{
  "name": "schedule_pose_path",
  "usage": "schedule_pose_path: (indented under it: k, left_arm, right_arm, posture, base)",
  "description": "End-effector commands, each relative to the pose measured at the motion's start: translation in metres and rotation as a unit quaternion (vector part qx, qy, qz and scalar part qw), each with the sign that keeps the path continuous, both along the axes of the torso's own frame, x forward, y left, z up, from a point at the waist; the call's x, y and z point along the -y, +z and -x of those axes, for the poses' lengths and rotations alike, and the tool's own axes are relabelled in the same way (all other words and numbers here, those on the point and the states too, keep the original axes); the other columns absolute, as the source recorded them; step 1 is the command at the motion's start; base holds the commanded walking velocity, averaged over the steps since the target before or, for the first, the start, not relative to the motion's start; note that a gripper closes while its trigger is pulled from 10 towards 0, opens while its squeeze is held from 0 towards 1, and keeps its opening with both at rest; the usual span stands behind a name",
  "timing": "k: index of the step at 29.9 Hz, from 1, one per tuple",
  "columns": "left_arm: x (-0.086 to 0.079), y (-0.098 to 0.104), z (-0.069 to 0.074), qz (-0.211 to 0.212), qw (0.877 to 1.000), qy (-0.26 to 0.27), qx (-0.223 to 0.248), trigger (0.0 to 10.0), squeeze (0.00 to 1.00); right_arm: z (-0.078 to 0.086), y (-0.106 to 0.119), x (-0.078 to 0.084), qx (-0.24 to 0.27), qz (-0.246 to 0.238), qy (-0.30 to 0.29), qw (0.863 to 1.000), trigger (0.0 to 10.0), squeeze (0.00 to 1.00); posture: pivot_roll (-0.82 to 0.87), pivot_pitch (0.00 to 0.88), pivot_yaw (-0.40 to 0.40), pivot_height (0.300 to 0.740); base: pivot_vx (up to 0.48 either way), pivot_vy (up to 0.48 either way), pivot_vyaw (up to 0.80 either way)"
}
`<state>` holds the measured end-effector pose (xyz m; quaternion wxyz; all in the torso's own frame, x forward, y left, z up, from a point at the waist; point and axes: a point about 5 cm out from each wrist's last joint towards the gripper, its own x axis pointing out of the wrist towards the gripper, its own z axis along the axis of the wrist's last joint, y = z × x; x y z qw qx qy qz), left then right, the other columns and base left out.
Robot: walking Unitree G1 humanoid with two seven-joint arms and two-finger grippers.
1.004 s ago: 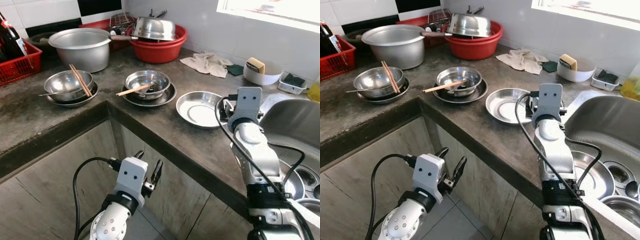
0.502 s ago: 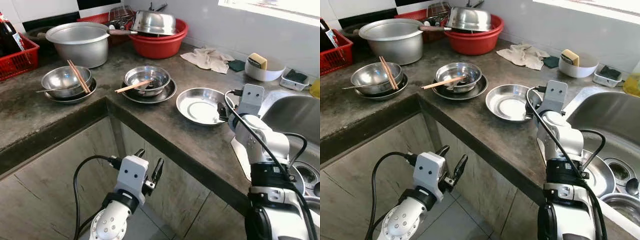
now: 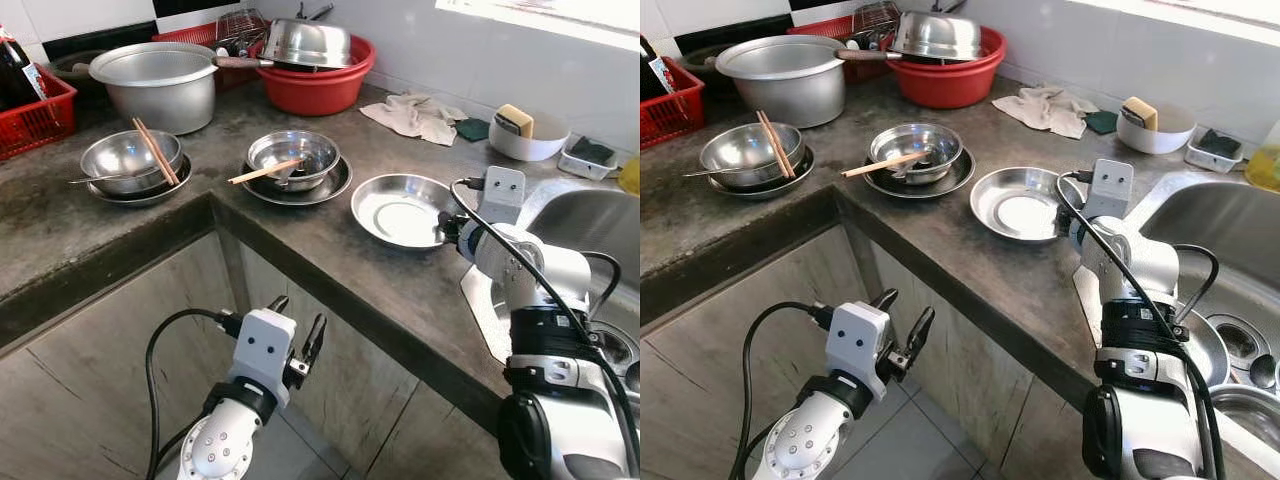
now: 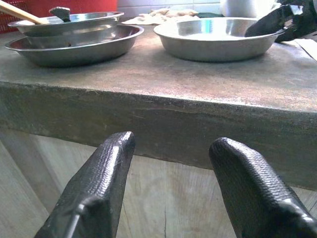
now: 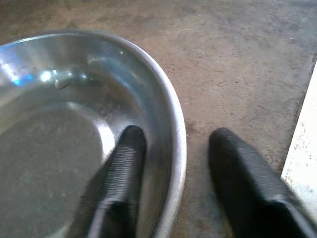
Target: Kitchen organization
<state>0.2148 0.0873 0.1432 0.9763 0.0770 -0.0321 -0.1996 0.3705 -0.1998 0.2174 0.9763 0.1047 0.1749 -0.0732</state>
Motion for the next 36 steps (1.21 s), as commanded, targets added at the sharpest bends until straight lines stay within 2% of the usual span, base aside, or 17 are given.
schedule_pose_path:
  k: [1,12,17,19,20,21,22,28,34,36]
  left_arm:
    - [0.001,0.000,0.001,0.000,1.000,0.002,-0.001,10.0,0.00]
    - [0.002,0.000,0.000,0.000,1.000,0.003,-0.002,10.0,0.00]
    - [0.002,0.000,0.000,0.001,1.000,0.004,-0.002,10.0,0.00]
    - [0.002,0.000,0.000,0.001,1.000,0.005,-0.002,10.0,0.00]
    - [0.002,0.000,0.000,0.000,1.000,0.005,-0.002,10.0,0.00]
    - [0.002,0.000,0.000,0.000,1.000,0.005,-0.002,10.0,0.00]
    - [0.002,0.000,0.000,0.001,1.000,0.005,-0.002,10.0,0.00]
    - [0.003,-0.001,-0.001,0.001,1.000,0.003,-0.002,10.0,0.00]
    - [0.003,-0.001,-0.001,0.001,1.000,0.003,-0.002,10.0,0.00]
    - [0.003,-0.002,-0.001,0.000,1.000,0.003,-0.001,10.0,0.00]
  right_arm:
    - [-0.001,-0.007,-0.007,-0.024,-0.015,0.014,0.999,0.0,0.00]
    - [0.000,-0.008,-0.009,-0.026,-0.031,0.005,0.999,0.0,0.00]
    - [0.001,-0.008,-0.010,-0.014,-0.065,-0.011,0.998,0.0,0.00]
    - [0.001,-0.002,-0.009,0.012,-0.093,-0.026,0.995,0.0,0.00]
    - [0.001,0.008,-0.008,0.057,-0.122,-0.041,0.990,0.0,0.00]
    - [0.001,0.008,-0.008,0.057,-0.122,-0.041,0.990,0.0,0.00]
    - [0.002,0.013,-0.009,0.081,-0.131,-0.041,0.987,0.0,0.00]
    - [0.009,0.025,-0.017,0.154,-0.134,-0.036,0.978,0.0,0.00]
    - [0.016,0.026,-0.022,0.179,-0.137,-0.033,0.974,0.0,0.00]
    - [0.022,0.029,-0.022,0.211,-0.111,-0.032,0.971,0.0,0.00]
  posture:
    - [0.17,0.128,-0.040,0.740]
    - [0.17,0.126,-0.040,0.740]
    - [0.17,0.125,-0.042,0.740]
    - [0.17,0.124,-0.043,0.740]
    - [0.17,0.120,-0.042,0.740]
    - [0.17,0.120,-0.042,0.740]
    - [0.17,0.117,-0.042,0.740]
    - [0.17,0.110,-0.040,0.740]
    - [0.17,0.101,-0.037,0.740]
    - [0.16,0.092,-0.038,0.740]
  base:
    - [0.000,0.000,0.00]
    - [0.000,0.000,0.00]
    - [0.000,0.000,0.00]
    - [0.000,0.000,0.00]
    - [0.000,0.000,0.00]
    - [0.000,0.000,0.00]
    - [0.000,0.000,0.00]
    - [0.000,0.000,0.00]
    - [0.000,0.000,0.00]
    - [0.000,0.000,0.00]
